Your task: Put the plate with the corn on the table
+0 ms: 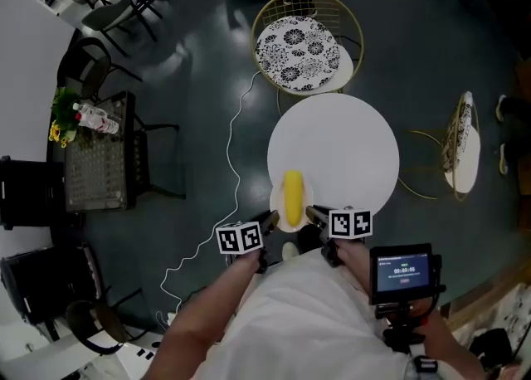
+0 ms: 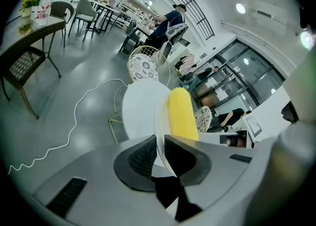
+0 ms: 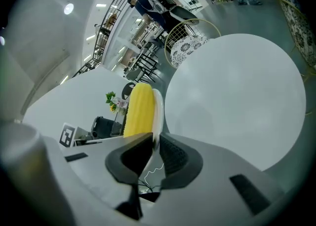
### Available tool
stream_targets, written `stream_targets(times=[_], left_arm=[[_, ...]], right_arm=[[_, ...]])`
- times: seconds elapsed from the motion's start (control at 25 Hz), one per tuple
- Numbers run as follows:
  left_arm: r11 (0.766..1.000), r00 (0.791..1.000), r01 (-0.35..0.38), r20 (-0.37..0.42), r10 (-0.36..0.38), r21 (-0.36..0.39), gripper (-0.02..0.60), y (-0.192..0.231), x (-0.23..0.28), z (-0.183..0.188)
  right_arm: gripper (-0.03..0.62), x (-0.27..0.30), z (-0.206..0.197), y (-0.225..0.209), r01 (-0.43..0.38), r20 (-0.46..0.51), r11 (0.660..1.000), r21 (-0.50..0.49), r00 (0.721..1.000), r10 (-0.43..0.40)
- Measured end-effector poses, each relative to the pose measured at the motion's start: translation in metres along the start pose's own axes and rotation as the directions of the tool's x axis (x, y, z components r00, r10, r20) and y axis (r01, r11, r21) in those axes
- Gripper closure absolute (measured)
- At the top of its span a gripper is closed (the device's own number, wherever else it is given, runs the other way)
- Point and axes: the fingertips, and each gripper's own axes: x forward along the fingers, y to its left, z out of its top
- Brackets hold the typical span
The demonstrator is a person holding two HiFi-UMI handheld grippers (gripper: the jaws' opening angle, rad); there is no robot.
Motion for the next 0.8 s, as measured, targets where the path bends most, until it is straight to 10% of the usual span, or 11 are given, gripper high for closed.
stream_targets(times=[0.8], left_arm=[[1.0,0.999,-0.02,-0.043,0.019,-0.005,0.525,0.008,0.069,0.029]], right_arm=[[0.543,0.021,0.045,-0.056,0.015,-0.017,0.999,0.035,1.0,-0.015]])
